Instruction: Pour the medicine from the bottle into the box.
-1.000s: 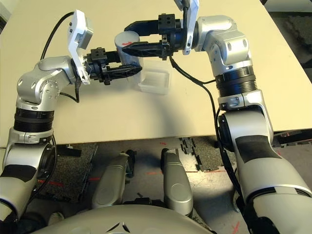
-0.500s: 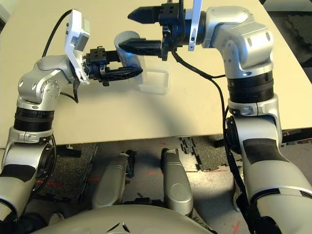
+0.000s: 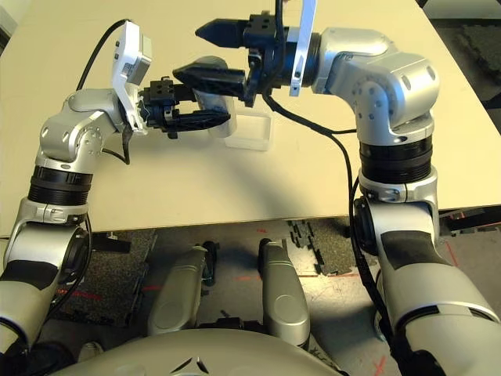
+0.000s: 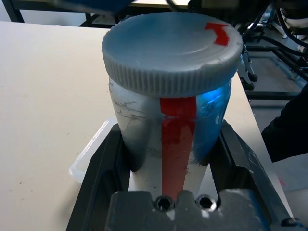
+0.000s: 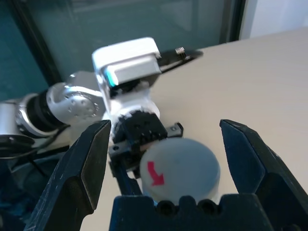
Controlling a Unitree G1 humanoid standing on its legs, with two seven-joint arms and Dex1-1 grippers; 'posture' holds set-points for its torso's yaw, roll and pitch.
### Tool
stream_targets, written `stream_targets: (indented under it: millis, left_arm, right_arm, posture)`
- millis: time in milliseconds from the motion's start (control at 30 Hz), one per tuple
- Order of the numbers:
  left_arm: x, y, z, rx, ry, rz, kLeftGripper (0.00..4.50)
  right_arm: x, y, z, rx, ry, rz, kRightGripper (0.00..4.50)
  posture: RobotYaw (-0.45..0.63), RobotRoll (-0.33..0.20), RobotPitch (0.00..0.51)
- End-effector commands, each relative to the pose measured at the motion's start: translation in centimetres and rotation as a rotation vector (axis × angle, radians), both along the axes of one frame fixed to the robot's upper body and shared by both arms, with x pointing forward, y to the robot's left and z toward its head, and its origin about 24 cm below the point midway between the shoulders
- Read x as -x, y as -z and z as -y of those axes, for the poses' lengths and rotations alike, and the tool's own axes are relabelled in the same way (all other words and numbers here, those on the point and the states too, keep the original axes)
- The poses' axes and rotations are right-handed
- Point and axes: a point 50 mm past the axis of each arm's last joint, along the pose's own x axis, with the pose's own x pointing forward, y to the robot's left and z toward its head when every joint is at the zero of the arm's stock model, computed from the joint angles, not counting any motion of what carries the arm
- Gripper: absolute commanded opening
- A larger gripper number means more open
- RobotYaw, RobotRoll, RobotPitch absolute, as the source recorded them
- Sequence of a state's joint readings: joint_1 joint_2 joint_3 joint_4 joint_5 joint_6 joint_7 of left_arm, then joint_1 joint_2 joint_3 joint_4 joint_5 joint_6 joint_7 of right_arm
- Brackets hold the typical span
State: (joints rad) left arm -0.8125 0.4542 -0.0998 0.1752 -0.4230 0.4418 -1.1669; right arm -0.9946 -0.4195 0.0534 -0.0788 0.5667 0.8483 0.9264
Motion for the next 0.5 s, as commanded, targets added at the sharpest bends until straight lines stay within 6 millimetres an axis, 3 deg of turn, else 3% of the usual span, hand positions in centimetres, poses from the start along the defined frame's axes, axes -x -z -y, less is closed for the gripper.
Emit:
stream_targets:
  millis: [33, 500]
  left_arm:
    - [0.0, -0.2, 0.2, -0.028, 0.013, 0.02, 2.46]
    - [0.3, -0.6, 0.5, -0.024, 0.018, 0.027, 2.46]
  right_arm:
    - [-0.2, 0.6, -0.2, 0.026, 0.014, 0.017, 4.5]
    - [-2.2, 1.7, 1.2, 0.039, 0.151, 0.043, 4.5]
  posture:
    - [0.04, 0.0, 0.217]
    - [0.04, 0.0, 0.217]
